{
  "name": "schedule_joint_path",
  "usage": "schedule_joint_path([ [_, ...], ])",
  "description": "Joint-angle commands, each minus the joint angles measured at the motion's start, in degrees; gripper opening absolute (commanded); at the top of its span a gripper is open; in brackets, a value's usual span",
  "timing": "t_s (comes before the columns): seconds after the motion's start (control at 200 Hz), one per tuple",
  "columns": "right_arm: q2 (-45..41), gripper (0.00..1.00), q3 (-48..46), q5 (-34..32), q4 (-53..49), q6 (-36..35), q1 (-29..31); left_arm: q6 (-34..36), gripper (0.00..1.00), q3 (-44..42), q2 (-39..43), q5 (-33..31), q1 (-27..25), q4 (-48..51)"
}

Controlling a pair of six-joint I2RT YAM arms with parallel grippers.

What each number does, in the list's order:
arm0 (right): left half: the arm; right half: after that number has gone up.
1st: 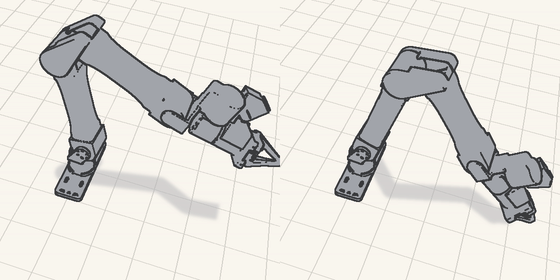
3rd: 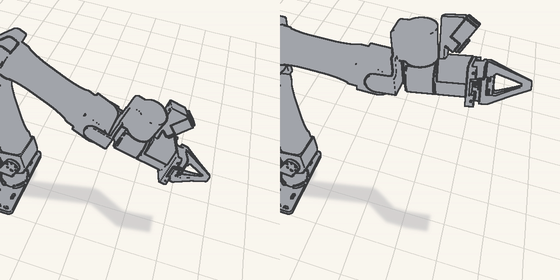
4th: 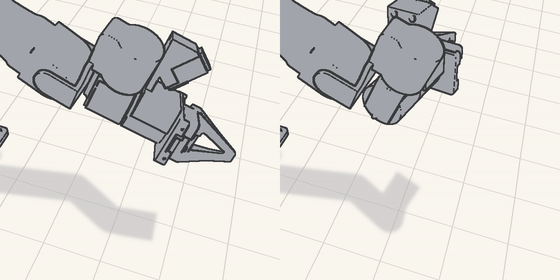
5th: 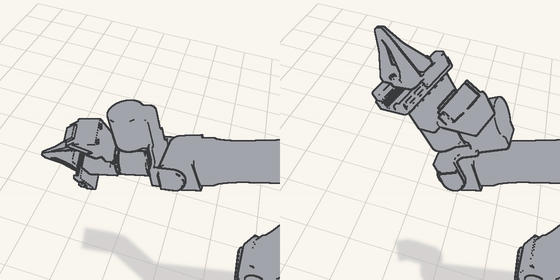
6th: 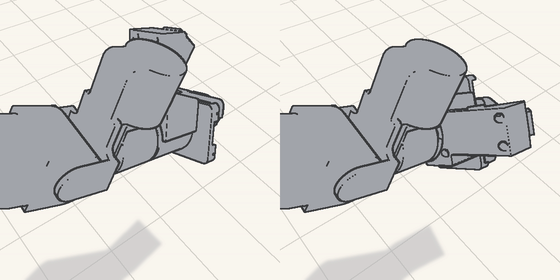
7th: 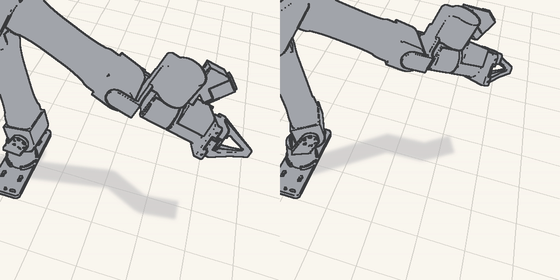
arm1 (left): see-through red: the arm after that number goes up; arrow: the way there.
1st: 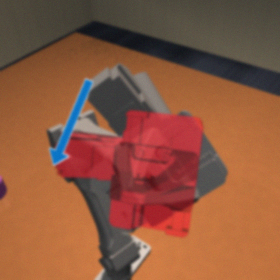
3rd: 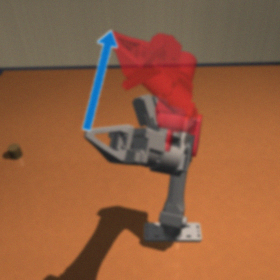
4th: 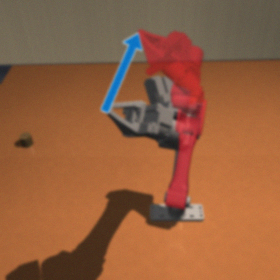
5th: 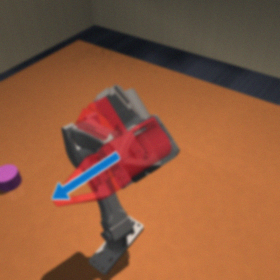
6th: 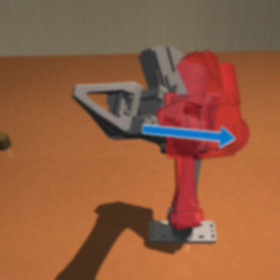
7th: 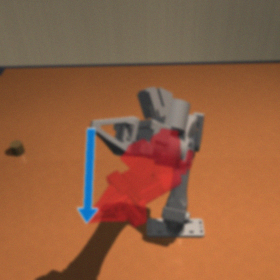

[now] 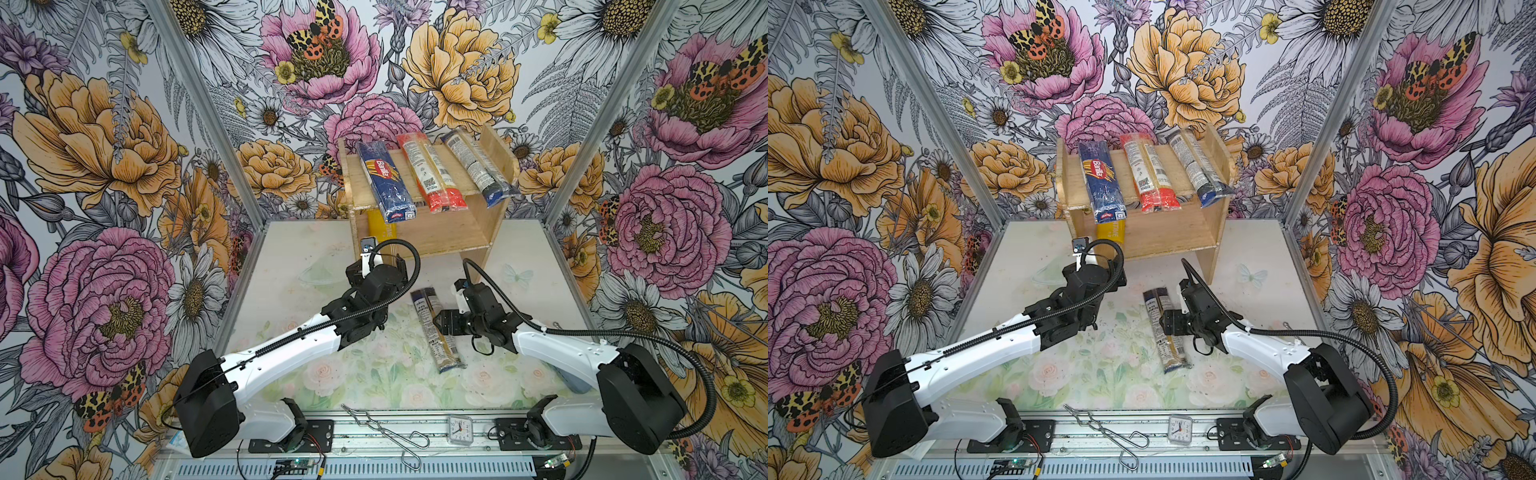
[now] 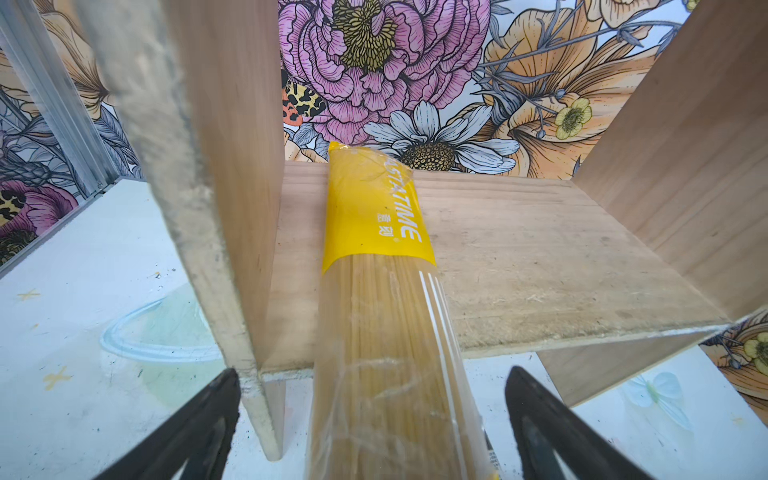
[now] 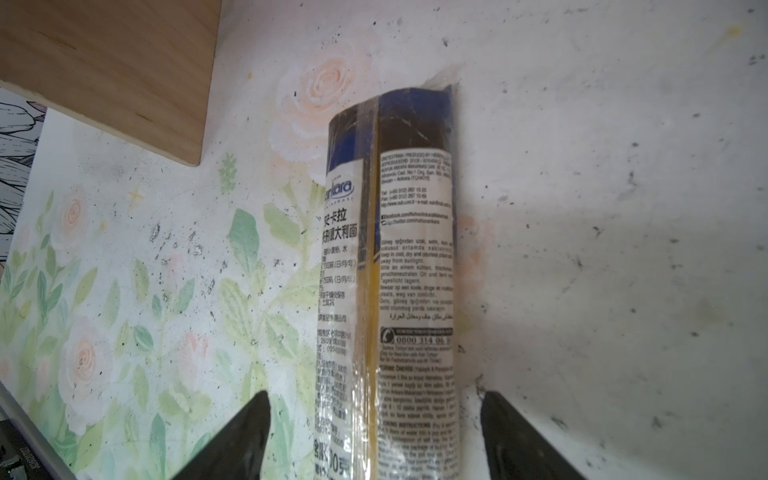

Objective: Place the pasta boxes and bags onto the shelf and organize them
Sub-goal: 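Open the left gripper and release the yellow pack standing under the shelf, then draw the left gripper back while the right gripper closes on the clear pack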

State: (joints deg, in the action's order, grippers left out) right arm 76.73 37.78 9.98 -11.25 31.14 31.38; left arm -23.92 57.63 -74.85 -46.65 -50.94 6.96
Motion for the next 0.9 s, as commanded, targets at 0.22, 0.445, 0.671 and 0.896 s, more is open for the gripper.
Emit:
schedule_joint_path([
  [0.22, -1.6, 0.83, -1.4, -0.7, 1.1, -2.0, 1.8, 2.0, 0.99, -7.5, 7.6, -2.1, -2.4, -1.7],
  [0.445, -1.0, 0.85, -2.5, -0.4, 1.4, -2.2, 3.2, 1.9, 0.99, -12.9, 11.2, 1.6, -2.7, -2.2],
  [0.671, 0.8, 0.86, -3.5, -0.5, 3.2, -2.0, 4.4, 2.3, 0.99, -18.7, 12.6, 6.1, -2.9, -4.8],
  [0.896, 2.2, 0.86, -5.8, -1.2, 7.6, -1.6, 5.7, 2.9, 0.99, -24.2, 12.8, 10.7, -2.9, -8.9],
])
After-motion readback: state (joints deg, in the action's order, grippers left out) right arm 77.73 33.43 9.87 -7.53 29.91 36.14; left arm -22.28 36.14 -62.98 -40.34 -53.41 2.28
